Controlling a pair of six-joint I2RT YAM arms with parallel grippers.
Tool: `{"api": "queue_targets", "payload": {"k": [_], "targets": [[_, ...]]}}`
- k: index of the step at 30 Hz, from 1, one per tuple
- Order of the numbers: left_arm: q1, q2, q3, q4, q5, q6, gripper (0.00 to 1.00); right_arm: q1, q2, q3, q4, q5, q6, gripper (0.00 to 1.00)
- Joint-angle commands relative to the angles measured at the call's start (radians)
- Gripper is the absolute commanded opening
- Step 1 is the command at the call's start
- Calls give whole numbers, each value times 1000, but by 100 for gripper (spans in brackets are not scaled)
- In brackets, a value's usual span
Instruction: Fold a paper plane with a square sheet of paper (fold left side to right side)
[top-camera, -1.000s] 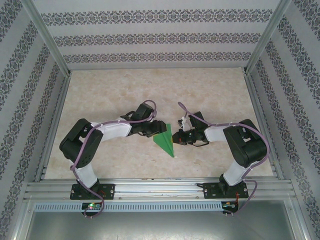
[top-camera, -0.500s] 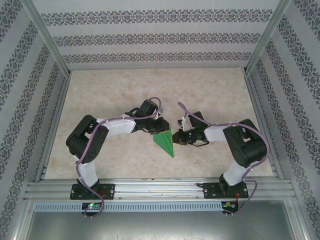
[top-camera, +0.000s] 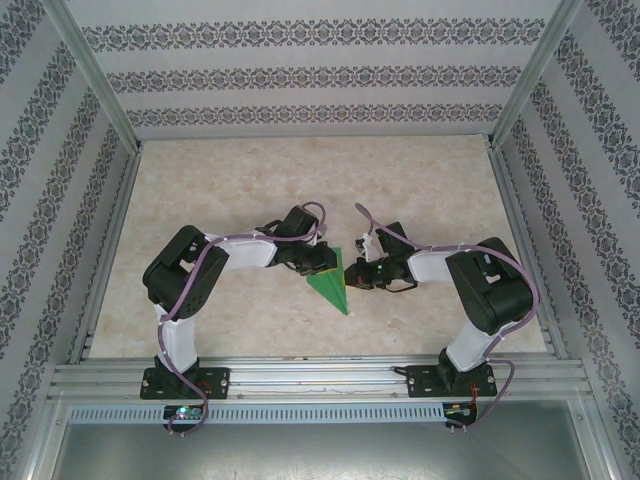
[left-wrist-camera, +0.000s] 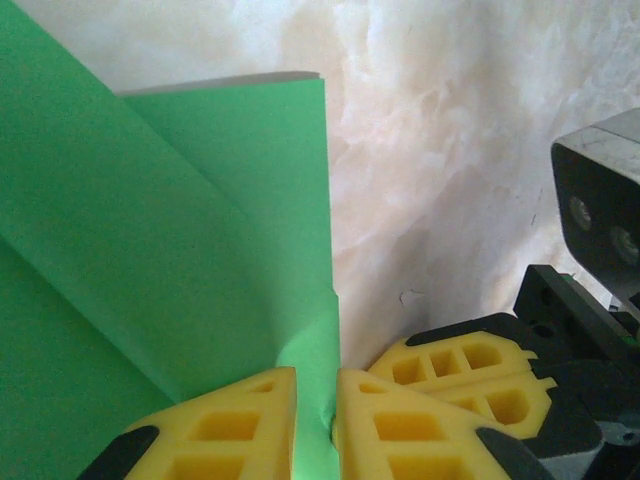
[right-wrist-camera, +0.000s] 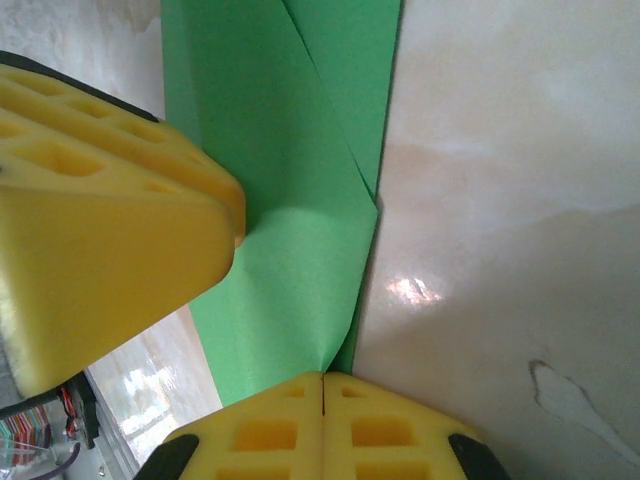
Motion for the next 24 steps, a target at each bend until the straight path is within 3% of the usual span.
{"api": "queue_targets", "payload": {"k": [1, 12, 18, 24], "targets": [[-5, 15, -16, -41, -33, 27, 19, 41, 78, -24, -48, 124, -26, 0], [2, 27, -48, -43, -43, 34, 18, 42, 73, -17, -38, 95, -18, 0], [3, 40, -73, -24, -50, 27, 17, 39, 22, -2, -25, 68, 8, 12], [3, 41, -102, -9, -58, 22, 16, 18, -101, 6, -36, 50, 31, 29]]}}
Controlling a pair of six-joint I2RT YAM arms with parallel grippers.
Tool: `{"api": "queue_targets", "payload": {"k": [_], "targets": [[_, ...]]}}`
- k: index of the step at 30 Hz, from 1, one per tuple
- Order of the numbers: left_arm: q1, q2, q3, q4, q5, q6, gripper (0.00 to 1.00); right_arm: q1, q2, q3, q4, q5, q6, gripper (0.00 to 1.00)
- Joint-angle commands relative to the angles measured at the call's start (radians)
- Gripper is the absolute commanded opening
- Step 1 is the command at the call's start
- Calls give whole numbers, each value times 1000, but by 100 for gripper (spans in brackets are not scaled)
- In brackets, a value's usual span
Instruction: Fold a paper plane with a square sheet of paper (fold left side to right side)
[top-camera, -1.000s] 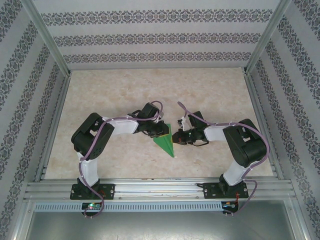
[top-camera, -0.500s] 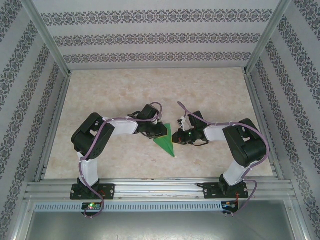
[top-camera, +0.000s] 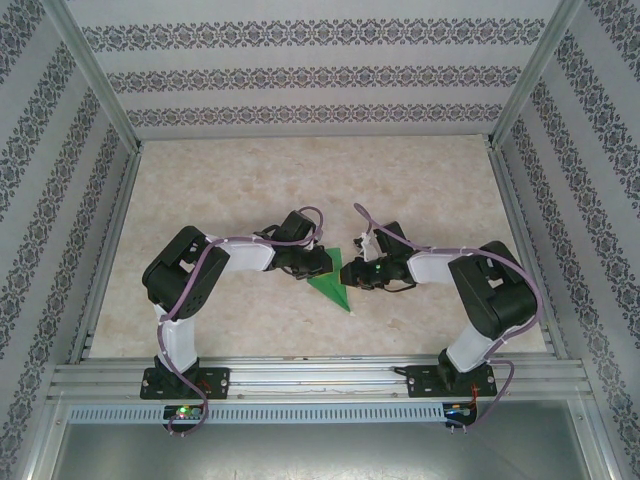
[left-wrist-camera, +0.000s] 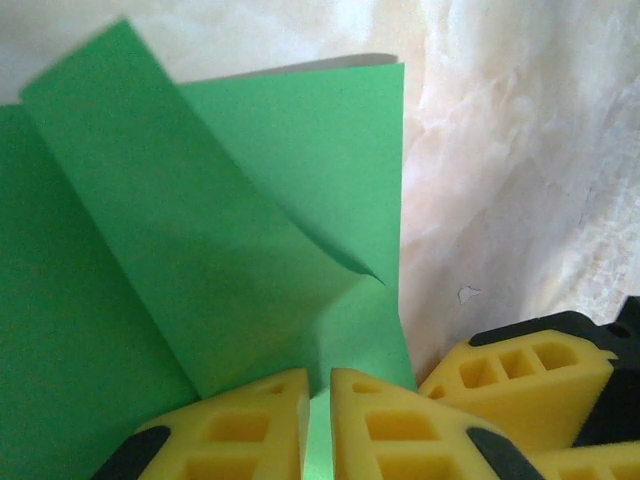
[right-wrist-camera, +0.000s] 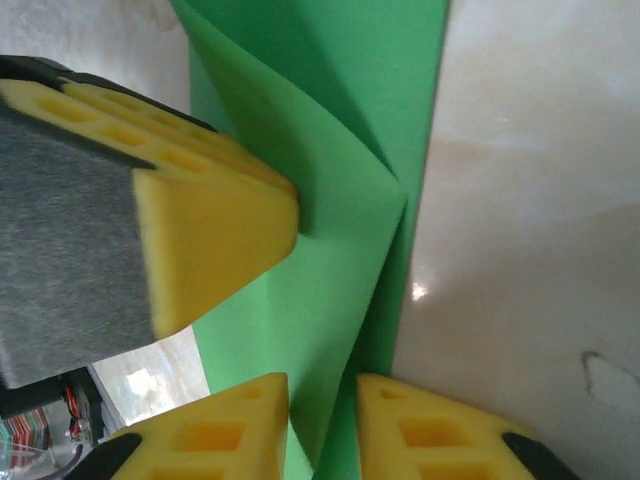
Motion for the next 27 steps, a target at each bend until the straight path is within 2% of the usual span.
{"api": "queue_targets", "payload": {"k": [1, 3, 7, 9, 11, 13, 17, 27], "targets": [[0, 41, -48, -45, -33, 14, 16, -7, -77, 1, -28, 25, 9, 32], [0, 41, -48, -44, -33, 14, 16, -18, -116, -2, -58, 20, 4, 36], [0, 42, -47, -43, -33, 15, 16, -28, -182, -16, -130, 6, -21, 34], [0, 42, -47, -42, -34, 13, 16, -28, -197, -31, -122, -37, -11, 26], [0, 42, -48, -43, -33, 13, 16, -22, -193, -46, -101, -102, 9, 10], [-1, 41, -49, -43, -33, 13, 16, -10, -176, -60, -80, -147, 28, 0], [0, 41, -51, -39, -34, 12, 16, 18, -121, -80, -43, -191, 46, 0], [1, 42, -48, -46, -37, 13, 16, 49, -60, -108, -7, -171, 48, 0]]}}
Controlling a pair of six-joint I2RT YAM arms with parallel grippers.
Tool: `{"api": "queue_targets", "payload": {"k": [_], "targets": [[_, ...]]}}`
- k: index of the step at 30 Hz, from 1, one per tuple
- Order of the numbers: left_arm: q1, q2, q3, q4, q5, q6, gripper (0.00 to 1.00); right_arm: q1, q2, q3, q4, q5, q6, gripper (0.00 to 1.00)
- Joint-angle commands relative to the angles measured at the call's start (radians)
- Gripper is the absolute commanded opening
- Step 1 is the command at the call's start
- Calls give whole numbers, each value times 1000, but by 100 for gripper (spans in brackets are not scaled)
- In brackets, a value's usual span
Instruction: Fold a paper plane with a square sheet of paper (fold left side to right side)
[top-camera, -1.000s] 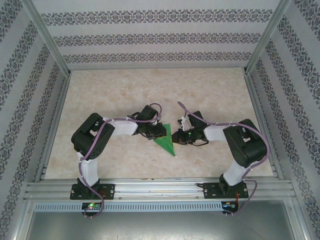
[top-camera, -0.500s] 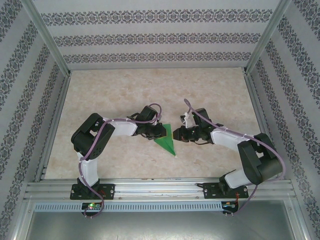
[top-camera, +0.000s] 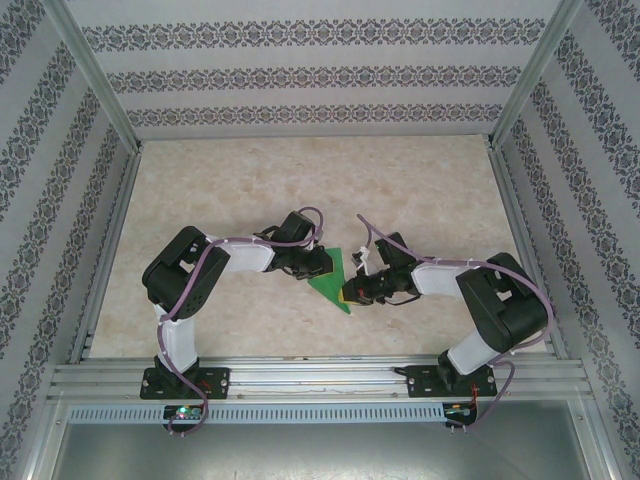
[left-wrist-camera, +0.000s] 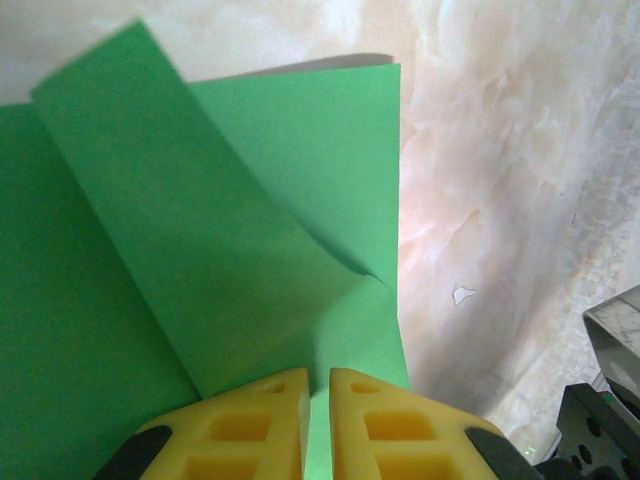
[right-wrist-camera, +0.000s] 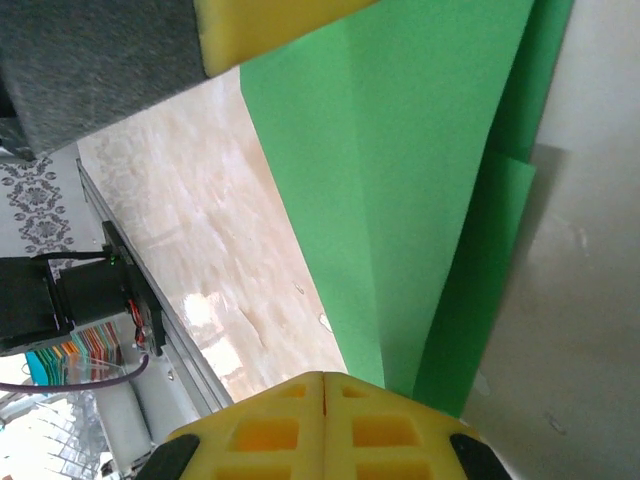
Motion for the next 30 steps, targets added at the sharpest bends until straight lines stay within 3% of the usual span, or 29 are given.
{"api": "queue_targets", "payload": {"k": [1, 30], "targets": [[1, 42, -36, -70, -40, 13, 16, 17, 21, -17, 29, -15, 2, 0], [11, 41, -41, -73, -45, 12, 15, 42, 59, -46, -5, 47, -10, 0]]}}
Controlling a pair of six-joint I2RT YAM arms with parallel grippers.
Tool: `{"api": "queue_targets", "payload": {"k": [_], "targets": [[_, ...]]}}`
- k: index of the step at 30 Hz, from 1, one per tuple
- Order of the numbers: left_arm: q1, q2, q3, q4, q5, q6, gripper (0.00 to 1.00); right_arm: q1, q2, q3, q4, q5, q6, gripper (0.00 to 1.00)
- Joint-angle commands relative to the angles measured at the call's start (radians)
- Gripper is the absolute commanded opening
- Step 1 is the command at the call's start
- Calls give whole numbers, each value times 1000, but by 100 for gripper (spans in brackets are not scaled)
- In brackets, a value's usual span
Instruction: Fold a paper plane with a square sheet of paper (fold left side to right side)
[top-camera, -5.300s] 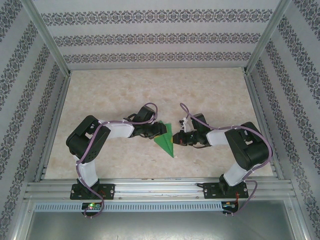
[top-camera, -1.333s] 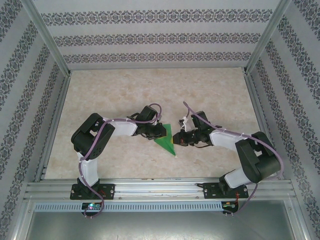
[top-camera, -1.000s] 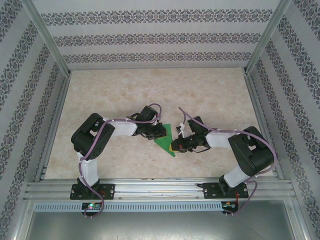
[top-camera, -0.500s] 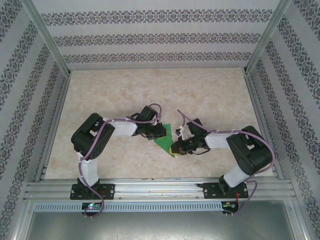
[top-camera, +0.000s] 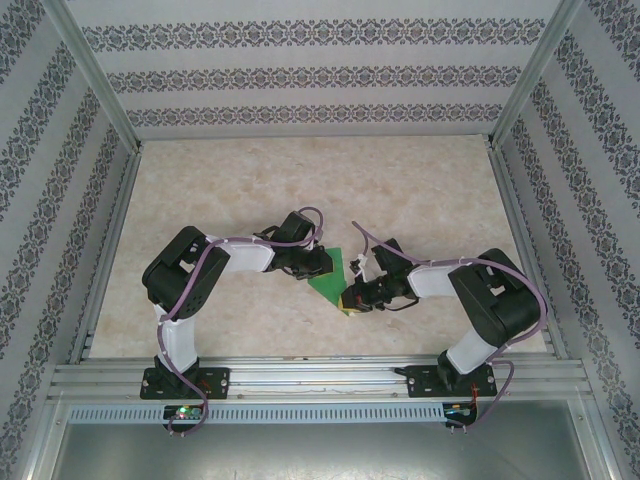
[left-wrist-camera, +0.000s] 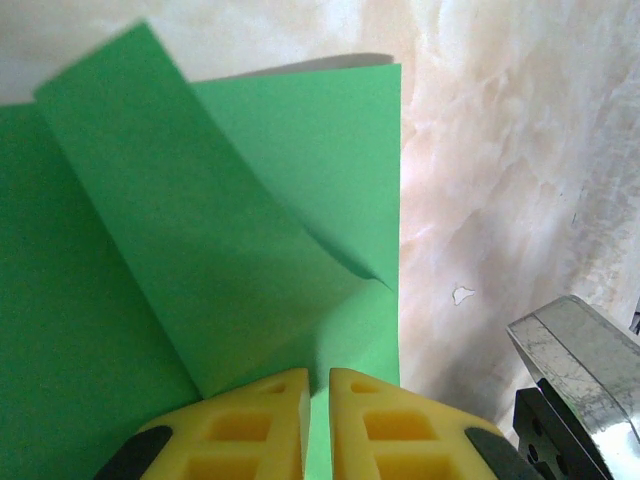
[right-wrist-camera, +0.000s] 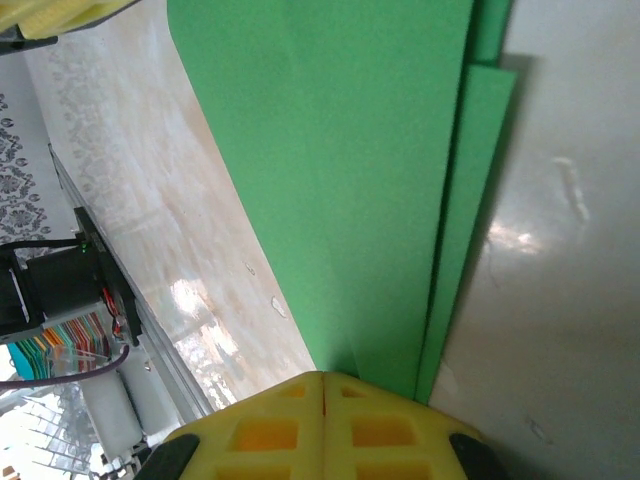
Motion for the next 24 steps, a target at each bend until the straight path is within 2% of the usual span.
{"api": "queue_targets", "payload": {"k": [1, 13, 24], "targets": [[9, 41, -41, -73, -44, 11, 15, 11, 15, -19, -33, 38, -13, 0], [19, 45, -44, -74, -52, 10, 15, 18, 6, -59, -73, 39, -25, 0], [22, 46, -39, -83, -54, 17, 15, 28, -80, -115, -119, 16, -17, 0]]}}
